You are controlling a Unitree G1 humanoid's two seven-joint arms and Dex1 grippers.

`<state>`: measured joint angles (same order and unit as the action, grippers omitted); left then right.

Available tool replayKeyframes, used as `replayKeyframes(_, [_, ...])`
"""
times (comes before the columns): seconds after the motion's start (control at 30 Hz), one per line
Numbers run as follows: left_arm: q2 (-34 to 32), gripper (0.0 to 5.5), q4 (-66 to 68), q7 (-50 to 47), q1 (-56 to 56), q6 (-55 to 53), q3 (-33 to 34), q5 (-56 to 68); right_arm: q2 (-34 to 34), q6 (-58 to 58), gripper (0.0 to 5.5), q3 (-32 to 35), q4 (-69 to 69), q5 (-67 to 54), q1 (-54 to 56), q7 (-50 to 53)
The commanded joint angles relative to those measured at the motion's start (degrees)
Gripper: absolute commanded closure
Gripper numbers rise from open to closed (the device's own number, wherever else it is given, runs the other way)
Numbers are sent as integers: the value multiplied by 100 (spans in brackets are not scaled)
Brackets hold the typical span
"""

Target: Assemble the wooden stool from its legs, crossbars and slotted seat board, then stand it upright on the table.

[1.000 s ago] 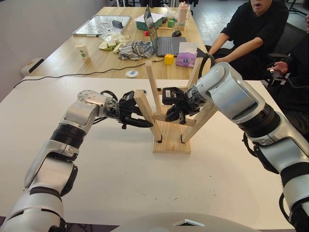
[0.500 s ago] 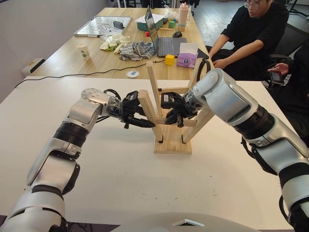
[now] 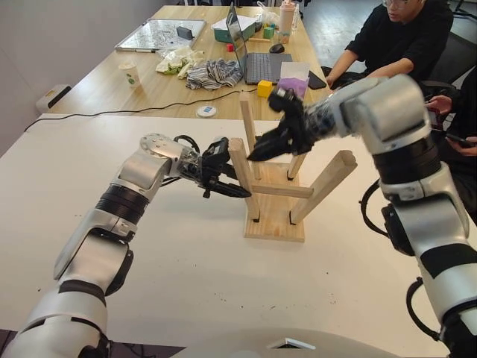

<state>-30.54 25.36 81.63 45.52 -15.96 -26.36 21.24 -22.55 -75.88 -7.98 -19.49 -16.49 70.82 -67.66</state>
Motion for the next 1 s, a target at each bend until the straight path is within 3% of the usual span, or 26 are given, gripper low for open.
replayKeyframes(0.03, [582, 349, 199, 90, -1210, -380, -1334, -922, 413, 174, 193, 1923, -1407, -576, 924, 1144])
replayKeyframes(0.23, [622, 349, 16, -352, -1308, -248, -1059, -891, 151, 519, 96, 3189, -1168, -1126, 304, 1909])
replayKeyframes(0.3, [577, 349, -221, -764, -1185, -194, -716, -825, 90, 690, 96, 3547, -770, -1320, -120, 2057])
replayKeyframes(0.33, [496, 312, -441, -900, -1125, -292, -532, -723, 77, 728, 92, 3746, -576, -1435, -317, 2156])
replayKeyframes(0.43, [238, 274, -958, -1175, -1132, -379, -174, -763, 109, 722, 92, 4127, 157, -1789, -893, 2487])
replayKeyframes(0.57, [-127, 228, -1526, -1320, -1736, -193, -200, -1213, 70, 680, 92, 4380, 649, -2140, -1336, 2893])
replayKeyframes(0.8, [-533, 228, -2296, -1574, -2441, -300, 257, -1300, -89, 882, 92, 4456, 872, -2495, -1714, 3345])
replayKeyframes(0.87, [-931, 228, -2812, -1559, -2800, -502, 794, -1018, -366, 1393, 92, 4286, 1167, -2228, -2225, 3253])
replayKeyframes(0.93, [-1208, 228, -3248, -1619, -3205, -808, 1523, -572, -1105, 2178, 92, 3653, 1582, -1662, -3436, 2487])
replayKeyframes(1.0, [-1206, 228, -3472, -1842, -3549, -1069, 2408, 22, -1837, 2679, 92, 3457, 1747, -1399, -4818, 1565])
